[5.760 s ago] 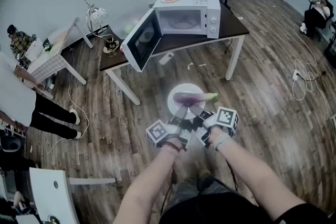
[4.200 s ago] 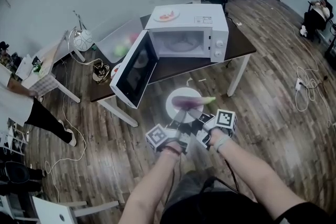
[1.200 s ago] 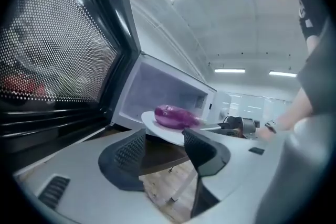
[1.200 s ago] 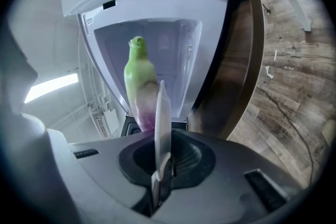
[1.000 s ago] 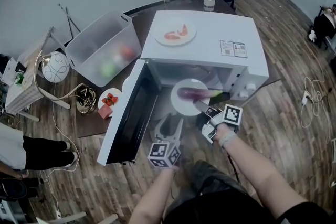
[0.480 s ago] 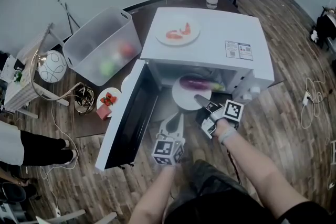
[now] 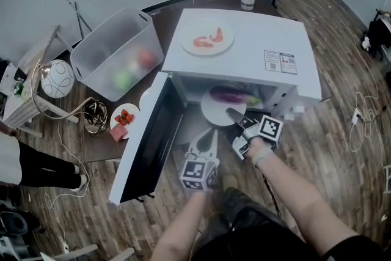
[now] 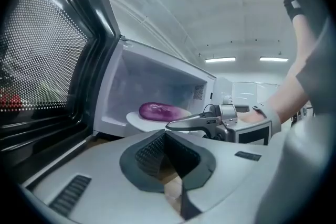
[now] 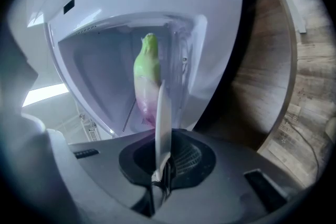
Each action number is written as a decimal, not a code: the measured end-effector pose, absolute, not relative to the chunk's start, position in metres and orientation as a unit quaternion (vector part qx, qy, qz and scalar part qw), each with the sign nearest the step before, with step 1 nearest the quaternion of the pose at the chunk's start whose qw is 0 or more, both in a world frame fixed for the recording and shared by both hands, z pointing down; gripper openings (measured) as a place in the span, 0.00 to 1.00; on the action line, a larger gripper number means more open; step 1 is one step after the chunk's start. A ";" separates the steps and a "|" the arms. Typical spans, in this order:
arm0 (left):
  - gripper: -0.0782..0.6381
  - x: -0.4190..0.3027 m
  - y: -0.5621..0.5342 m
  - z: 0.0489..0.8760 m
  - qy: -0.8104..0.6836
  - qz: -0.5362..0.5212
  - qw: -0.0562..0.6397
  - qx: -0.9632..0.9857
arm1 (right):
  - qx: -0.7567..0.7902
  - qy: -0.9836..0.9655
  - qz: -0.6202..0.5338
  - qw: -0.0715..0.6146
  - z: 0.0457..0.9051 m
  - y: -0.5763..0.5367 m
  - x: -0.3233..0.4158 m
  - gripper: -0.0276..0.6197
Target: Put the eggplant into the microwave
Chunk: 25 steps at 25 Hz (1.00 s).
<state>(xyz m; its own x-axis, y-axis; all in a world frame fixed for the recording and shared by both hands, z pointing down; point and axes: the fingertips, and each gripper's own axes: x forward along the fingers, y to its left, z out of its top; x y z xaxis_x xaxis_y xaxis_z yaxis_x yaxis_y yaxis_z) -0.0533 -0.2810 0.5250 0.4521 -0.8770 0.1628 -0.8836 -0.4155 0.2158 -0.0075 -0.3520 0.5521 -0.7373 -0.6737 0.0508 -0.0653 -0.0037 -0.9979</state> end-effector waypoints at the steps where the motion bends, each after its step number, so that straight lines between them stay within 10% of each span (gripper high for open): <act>1: 0.09 -0.052 -0.282 0.525 -0.522 0.013 0.135 0.842 | -0.279 0.665 -0.652 0.233 0.552 -0.353 -0.008 0.07; 25: 0.09 -0.043 -0.305 0.528 -0.509 0.001 0.143 0.849 | -0.286 0.651 -0.663 0.234 0.551 -0.368 -0.009 0.08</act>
